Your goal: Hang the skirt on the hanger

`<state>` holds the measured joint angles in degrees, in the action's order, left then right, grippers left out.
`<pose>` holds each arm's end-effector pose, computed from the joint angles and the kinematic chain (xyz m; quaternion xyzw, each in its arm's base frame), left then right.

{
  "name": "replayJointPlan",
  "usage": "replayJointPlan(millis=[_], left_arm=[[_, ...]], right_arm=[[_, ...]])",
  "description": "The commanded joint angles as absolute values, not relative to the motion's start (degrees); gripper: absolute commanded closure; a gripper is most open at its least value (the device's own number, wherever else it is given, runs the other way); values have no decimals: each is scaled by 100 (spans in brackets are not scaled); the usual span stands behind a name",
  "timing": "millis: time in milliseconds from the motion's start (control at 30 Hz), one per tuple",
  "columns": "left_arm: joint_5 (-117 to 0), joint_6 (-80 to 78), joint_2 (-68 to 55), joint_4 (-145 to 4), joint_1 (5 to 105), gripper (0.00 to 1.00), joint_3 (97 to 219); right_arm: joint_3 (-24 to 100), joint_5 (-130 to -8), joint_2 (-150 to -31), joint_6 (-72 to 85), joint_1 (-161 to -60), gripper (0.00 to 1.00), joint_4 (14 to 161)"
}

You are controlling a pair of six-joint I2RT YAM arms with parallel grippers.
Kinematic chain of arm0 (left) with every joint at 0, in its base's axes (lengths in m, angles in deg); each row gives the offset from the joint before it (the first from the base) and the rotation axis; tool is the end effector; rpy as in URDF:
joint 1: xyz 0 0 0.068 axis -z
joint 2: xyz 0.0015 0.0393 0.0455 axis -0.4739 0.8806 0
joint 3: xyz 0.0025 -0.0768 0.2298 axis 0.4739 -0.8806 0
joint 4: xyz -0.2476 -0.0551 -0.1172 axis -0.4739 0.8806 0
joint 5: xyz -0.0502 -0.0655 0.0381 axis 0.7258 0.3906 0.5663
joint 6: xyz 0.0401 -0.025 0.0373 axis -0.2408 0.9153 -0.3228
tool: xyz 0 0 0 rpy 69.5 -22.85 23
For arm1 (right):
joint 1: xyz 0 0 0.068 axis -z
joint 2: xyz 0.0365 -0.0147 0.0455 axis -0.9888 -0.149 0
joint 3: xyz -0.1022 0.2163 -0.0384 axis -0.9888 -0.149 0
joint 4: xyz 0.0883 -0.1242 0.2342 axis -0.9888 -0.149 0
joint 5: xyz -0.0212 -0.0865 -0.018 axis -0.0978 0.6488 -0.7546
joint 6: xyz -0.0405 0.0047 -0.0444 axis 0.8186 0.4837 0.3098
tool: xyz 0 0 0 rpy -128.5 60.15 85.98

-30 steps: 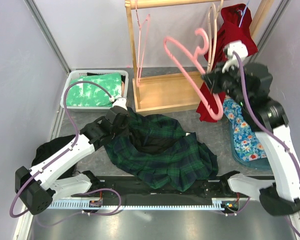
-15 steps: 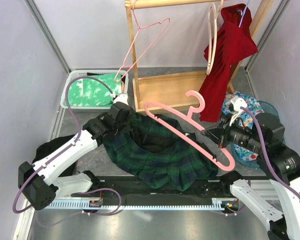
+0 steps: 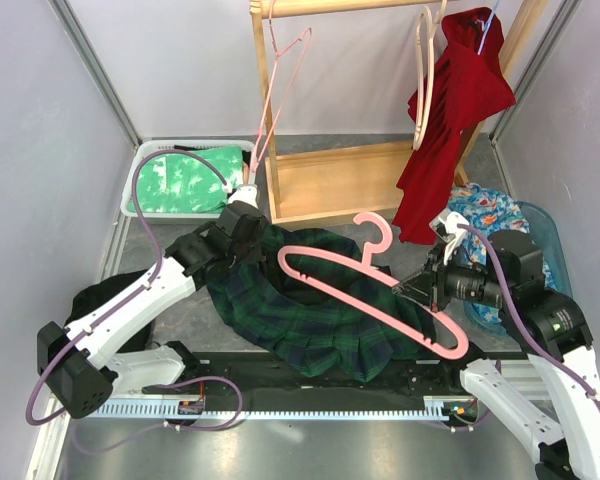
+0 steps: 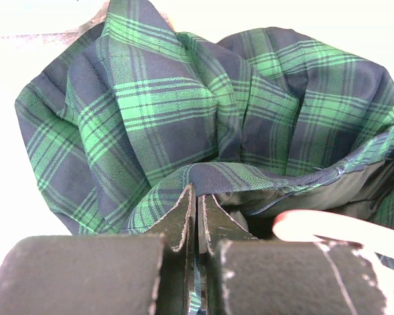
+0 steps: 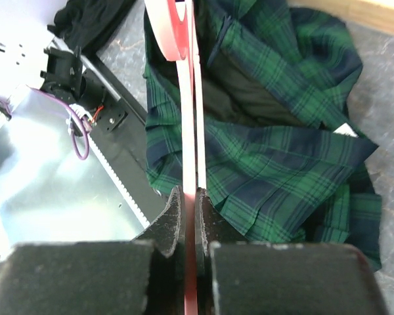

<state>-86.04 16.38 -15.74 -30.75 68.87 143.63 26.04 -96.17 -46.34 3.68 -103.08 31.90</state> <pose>0.2191 -0.1685 0.2664 0.0302 0.9140 -0.0872 0.3950 0.1202 0.0748 0.3708 -0.2347 0.8047 0.3753 0.3955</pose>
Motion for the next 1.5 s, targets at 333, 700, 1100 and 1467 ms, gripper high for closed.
replayJointPlan(millis=[333,700,1100,1467], left_arm=[[-8092,1218,-1668,-3197,6845,98,14696],[-7689,1077,-1703,-3162,6845,98,14661],[-5467,445,-1922,-3522,6845,78,14485],[-5547,189,-2957,-3215,6845,28,14669]], right_arm=[[1931,-9383,-5344,-60,-10682,100,4903],[1854,-7326,-6602,-122,-13082,100,6238],[-273,-6262,-5908,-236,-13742,100,9332],[-696,-6498,-5241,-218,-13759,100,9975]])
